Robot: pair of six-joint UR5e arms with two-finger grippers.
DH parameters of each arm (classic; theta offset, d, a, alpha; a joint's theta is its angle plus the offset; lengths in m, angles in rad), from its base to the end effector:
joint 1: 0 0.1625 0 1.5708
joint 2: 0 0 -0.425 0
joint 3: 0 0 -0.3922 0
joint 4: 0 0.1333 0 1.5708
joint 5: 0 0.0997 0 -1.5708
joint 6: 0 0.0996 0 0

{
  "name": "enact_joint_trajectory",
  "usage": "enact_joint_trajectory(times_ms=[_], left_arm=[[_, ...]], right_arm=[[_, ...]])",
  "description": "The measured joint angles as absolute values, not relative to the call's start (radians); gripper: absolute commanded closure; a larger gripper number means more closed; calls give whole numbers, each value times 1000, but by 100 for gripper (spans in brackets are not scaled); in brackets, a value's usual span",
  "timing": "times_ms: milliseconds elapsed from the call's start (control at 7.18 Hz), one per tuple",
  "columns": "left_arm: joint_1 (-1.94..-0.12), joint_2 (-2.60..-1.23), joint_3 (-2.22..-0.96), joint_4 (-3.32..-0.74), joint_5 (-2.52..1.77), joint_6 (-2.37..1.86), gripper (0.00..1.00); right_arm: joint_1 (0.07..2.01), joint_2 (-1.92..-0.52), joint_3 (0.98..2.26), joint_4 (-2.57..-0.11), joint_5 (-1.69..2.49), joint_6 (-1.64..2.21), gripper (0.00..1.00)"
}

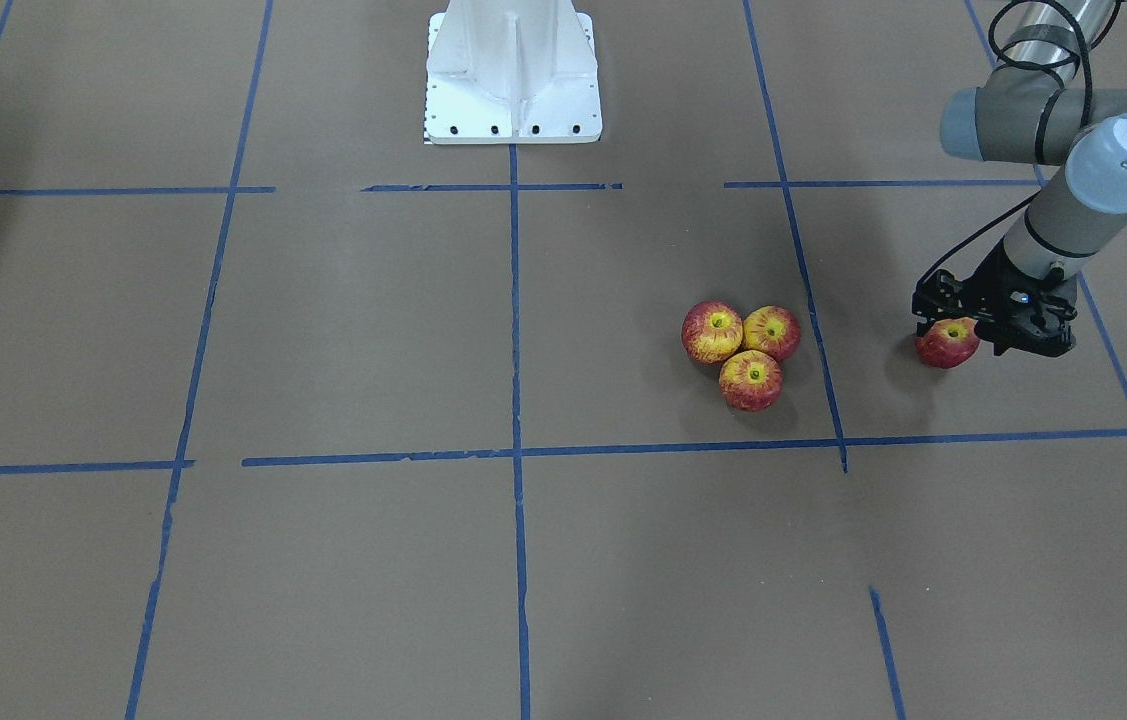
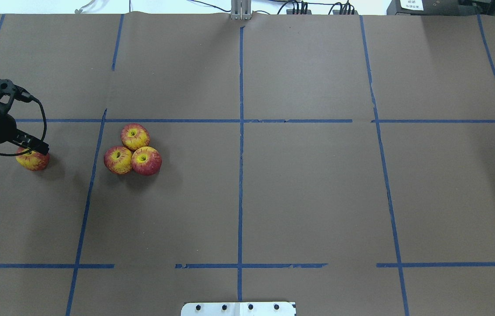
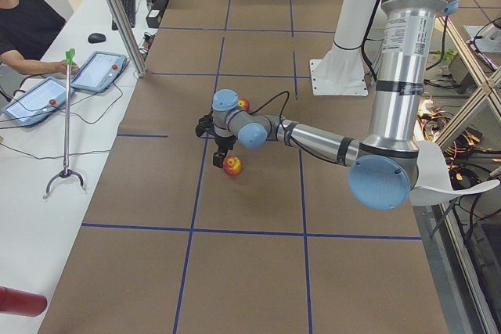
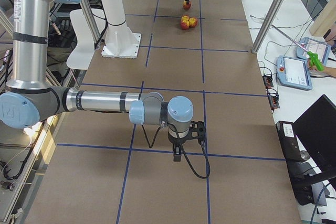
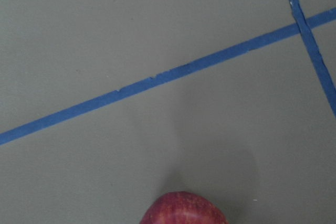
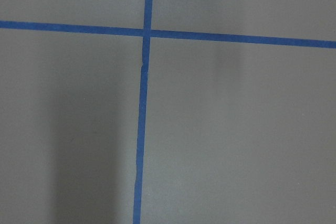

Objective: Stack apples
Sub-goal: 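Reach the left gripper down to the lone red-yellow apple and grasp it, then lift the apple with the left gripper and carry it over the three-apple cluster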

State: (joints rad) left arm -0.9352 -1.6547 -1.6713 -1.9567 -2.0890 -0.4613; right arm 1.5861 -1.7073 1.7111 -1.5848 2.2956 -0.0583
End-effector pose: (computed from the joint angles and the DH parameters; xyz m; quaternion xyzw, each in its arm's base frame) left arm 0.2600 -0.4939 0.5331 0.1038 0.3516 0.1525 0.9178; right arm 0.0739 -0.4322 0.6576 0.0083 -0.3545 -0.0183 0.9349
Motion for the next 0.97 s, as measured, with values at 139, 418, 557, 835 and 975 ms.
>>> enact_joint_trajectory(times_ms=[139,418,557,835,975], left_arm=[[-925,-1661,-1654,-1957,-2084,-461,0],[-909,-1674,-1624,-1957,-2075,-460,41],[-903,-1675,-1613,-1957,-2072,-460,82],[-898,-1677,-1608,-1957,-2065,-462,100],[-899,-1676,-1623,-1953,-2063,-473,100]], right_arm=[[1586,-1707,1711,-1585,2296,-58,0],[1586,-1707,1710,-1585,2295,-58,0],[1586,-1707,1710,-1585,2295,-58,0],[1586,-1707,1710,-1585,2296,-58,0],[1586,-1707,1710,-1585,2296,-58,0]])
